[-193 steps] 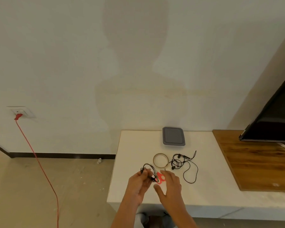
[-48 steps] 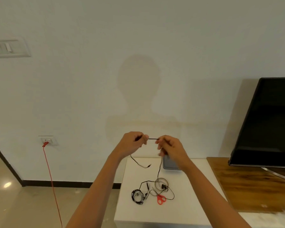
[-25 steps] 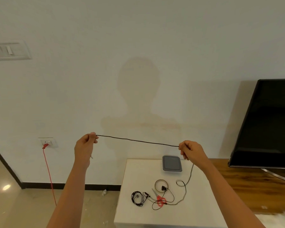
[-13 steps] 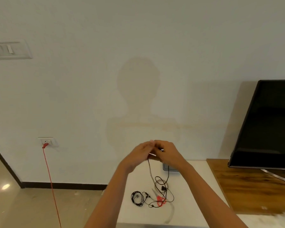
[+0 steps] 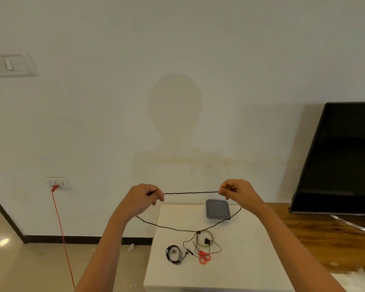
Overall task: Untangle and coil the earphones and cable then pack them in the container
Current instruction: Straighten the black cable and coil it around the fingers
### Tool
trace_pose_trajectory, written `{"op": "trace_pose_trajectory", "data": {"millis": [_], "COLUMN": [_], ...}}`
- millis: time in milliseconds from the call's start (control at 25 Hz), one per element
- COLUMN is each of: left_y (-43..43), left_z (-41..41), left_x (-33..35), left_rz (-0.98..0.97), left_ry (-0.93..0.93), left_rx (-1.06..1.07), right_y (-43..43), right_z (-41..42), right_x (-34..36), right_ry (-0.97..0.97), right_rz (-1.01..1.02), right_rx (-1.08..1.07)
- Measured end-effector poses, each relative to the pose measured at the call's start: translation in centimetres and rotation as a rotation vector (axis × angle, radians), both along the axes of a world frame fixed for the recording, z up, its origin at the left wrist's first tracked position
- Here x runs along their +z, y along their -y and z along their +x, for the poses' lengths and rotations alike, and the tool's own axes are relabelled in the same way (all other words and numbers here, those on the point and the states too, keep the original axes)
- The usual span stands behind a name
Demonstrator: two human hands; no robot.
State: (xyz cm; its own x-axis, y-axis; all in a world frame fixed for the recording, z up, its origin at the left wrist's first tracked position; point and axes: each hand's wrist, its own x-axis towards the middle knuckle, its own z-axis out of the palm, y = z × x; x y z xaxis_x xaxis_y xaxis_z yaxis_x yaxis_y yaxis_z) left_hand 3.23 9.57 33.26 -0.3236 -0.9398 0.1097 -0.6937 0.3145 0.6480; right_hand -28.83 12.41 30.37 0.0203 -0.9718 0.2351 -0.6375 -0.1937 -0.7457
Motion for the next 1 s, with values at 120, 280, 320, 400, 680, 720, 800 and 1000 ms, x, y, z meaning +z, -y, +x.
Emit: {"op": "trace_pose_trajectory", "data": {"millis": [120,280,320,400,680,720,800,1000], "left_y": [-0.4,-0.2,0.0,0.2,0.4,0.4,0.5,0.6], "left_z": [1.1,4.3,5.4,7.0,7.9,8.0,8.3,8.2], "left_x": [-0.3,-0.4,-0.4,-0.4,-1.9,-2.0,-2.1,-2.5], "left_rz": [-0.063,-0.200,-0.214,-0.225,-0.296,-0.301,-0.299,-0.287], "left_ry": [-0.016,-0.108,-0.114,-0.105,-0.210,-0.222,-0.240,-0.265], "left_rx": [0.062,0.298,0.325,0.347,0.513,0.525,0.537,0.538], "right_y": [0.3,0.5,0.4,0.4,0.8,0.8,0.8,0.3], "right_z": [0.1,-1.2,-1.7,-2.0,-1.1,-1.1,-1.3,-1.2], "right_x": [-0.8,-1.6,-1.7,-1.5,0.2,0.6,1.1,1.5], "right_ry": [-0.078,-0.182,-0.165,-0.137,-0.012,-0.033,-0.082,-0.019], "right_rz": [0.002,-0.026,-0.025,-0.031,0.062,0.050,0.026,0.052], "right_rx": [0.027,-0.002,-0.001,0.022,0.108,0.109,0.107,0.113]}}
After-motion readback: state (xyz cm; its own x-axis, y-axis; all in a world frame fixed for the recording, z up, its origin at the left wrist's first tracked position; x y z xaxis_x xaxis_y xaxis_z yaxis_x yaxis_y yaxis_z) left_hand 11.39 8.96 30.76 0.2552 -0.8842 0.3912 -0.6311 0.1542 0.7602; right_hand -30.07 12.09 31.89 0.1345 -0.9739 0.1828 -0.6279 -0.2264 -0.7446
